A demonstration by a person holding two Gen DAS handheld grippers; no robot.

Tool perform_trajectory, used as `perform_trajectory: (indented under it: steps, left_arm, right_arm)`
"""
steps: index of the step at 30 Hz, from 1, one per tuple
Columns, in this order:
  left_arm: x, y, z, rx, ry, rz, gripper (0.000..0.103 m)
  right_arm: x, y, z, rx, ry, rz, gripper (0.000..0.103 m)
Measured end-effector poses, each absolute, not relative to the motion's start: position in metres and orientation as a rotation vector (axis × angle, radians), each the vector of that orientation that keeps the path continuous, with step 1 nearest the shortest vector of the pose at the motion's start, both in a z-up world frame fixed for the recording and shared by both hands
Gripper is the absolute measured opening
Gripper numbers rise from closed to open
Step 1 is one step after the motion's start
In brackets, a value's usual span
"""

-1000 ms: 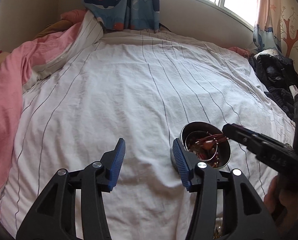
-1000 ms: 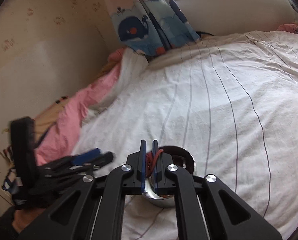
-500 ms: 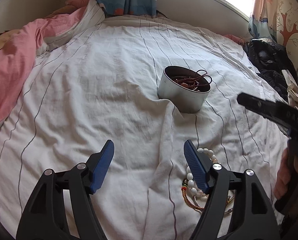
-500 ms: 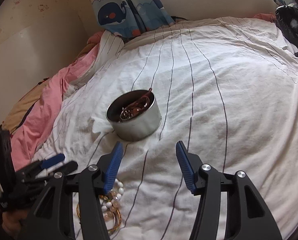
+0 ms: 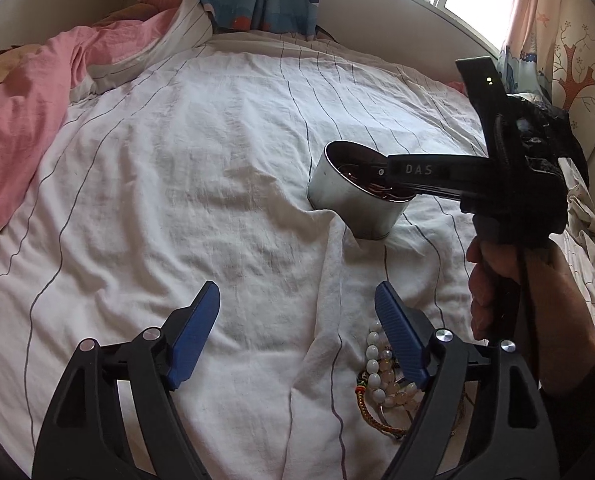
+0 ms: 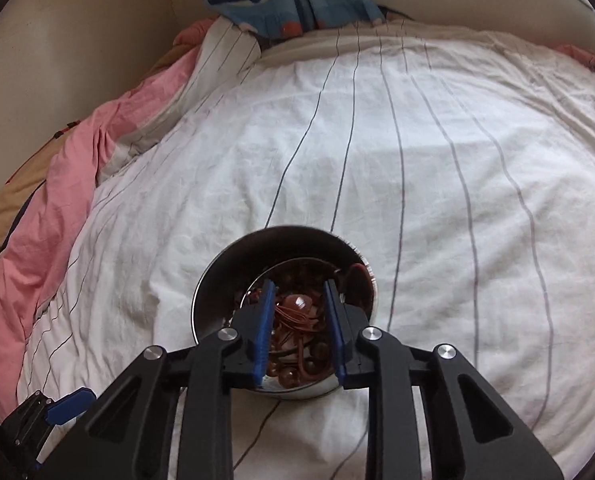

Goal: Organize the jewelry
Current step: 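Move both tools back to the pink and white bead bracelets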

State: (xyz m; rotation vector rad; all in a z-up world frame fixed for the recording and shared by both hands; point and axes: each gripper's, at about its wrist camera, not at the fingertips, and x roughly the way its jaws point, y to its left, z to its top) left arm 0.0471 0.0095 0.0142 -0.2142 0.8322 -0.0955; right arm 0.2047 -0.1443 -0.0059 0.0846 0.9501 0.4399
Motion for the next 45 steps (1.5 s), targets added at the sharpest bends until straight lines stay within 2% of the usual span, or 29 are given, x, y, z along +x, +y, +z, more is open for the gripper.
perform_trajectory:
  steps: [2, 5, 7, 9, 11, 15, 22, 25, 27, 36, 45]
  left_arm:
    - [0.048, 0.010, 0.014, -0.216, 0.834, -0.091, 0.078]
    - [0.048, 0.012, 0.013, -0.220, 0.842, -0.080, 0.078]
    - [0.047, 0.013, 0.013, -0.220, 0.839, -0.072, 0.078]
    - [0.046, 0.013, 0.011, -0.216, 0.841, -0.068, 0.078]
    - [0.045, 0.012, 0.010, -0.203, 0.841, -0.064, 0.078]
    - [0.040, 0.009, 0.007, -0.166, 0.836, -0.034, 0.078]
    - [0.025, 0.004, 0.005, -0.132, 0.807, 0.013, 0.081]
    - [0.019, -0.001, 0.003, -0.106, 0.796, 0.023, 0.083]
    - [0.017, -0.004, 0.003, -0.088, 0.787, 0.025, 0.084]
    - [0.017, -0.009, 0.003, -0.053, 0.780, 0.043, 0.088]
    - [0.017, 0.003, 0.006, -0.153, 0.786, -0.009, 0.090]
  right_arm:
    - [0.209, -0.141, -0.009, 0.100, 0.988, 0.453, 0.031]
    - [0.214, -0.147, -0.006, 0.150, 1.038, 0.501, 0.031]
    - [0.204, -0.155, 0.003, 0.159, 1.009, 0.504, 0.033]
    - [0.185, -0.168, 0.016, 0.180, 0.956, 0.505, 0.044]
    - [0.158, -0.183, 0.027, 0.175, 0.903, 0.481, 0.049]
    - [0.097, -0.206, 0.027, 0.161, 0.867, 0.444, 0.049]
    - [0.017, -0.235, -0.011, 0.213, 0.887, 0.401, 0.049]
    - [0.009, -0.235, -0.030, 0.208, 0.881, 0.395, 0.050]
    - [0.009, -0.230, -0.026, 0.188, 0.869, 0.398, 0.056]
    - [0.006, -0.225, -0.028, 0.160, 0.853, 0.417, 0.064]
    - [0.004, -0.226, -0.028, 0.166, 0.844, 0.425, 0.065]
